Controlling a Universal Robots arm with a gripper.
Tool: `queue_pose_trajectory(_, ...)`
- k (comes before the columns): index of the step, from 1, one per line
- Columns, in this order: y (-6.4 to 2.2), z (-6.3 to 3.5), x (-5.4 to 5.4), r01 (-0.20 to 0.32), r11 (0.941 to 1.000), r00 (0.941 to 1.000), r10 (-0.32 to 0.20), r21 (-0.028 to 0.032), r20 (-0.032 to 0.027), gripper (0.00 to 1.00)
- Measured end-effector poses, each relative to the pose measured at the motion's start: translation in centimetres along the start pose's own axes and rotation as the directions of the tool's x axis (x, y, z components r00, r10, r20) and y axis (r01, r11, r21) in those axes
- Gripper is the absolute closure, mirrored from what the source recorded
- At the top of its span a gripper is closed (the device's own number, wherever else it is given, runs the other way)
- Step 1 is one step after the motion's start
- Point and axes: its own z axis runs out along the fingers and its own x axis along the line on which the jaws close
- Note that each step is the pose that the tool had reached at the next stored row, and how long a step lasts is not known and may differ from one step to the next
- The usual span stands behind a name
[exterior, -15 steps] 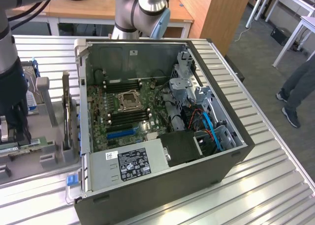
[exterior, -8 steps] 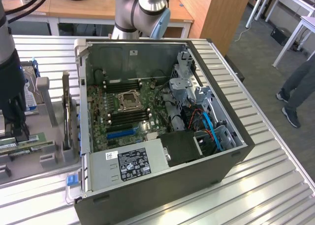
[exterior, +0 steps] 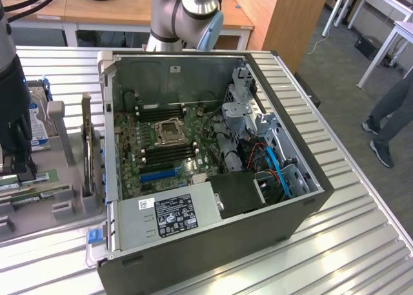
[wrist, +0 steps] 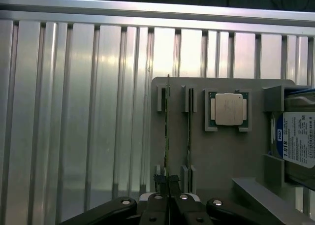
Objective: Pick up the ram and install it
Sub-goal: 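Pick up the ram and move it above insertion slot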
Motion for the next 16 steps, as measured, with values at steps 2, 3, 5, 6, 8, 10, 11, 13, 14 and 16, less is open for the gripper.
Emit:
queue_pose_trajectory(2,0.0,0.0,0.0,0.0,1.0,1.0,0.0,-0.0001,0.0,0.89)
queue_pose_trajectory(3,0.0,0.0,0.0,0.0,1.0,1.0,0.0,-0.0001,0.0,0.89)
queue_pose_trajectory(5,0.0,-0.02,0.0,0.0,1.0,1.0,0.0,-0.0002,-0.0001,0.89)
queue_pose_trajectory(6,-0.03,-0.03,0.01,0.0,1.0,1.0,0.0,-0.0003,-0.0002,0.89)
queue_pose_trajectory(8,-0.17,-0.03,0.01,0.0,1.0,1.0,0.0,-0.0005,-0.0003,0.89)
queue_pose_trajectory(10,-0.33,-0.03,0.01,0.0,1.0,1.0,0.0,-0.0006,-0.0001,0.89)
queue_pose_trajectory(11,-0.42,-0.03,0.01,0.0,1.0,1.0,0.0,-0.0006,-0.0001,0.89)
queue_pose_trajectory(13,-0.61,-0.04,0.02,0.0,1.0,1.0,0.0,-0.0007,-0.0001,0.89)
queue_pose_trajectory(14,-0.74,-0.05,0.02,0.0,1.0,1.0,0.0,-0.0008,-0.0001,0.89)
queue_pose_trajectory(16,-0.97,-0.05,0.03,0.0,1.0,1.0,0.0,-0.0008,0.0,0.89)
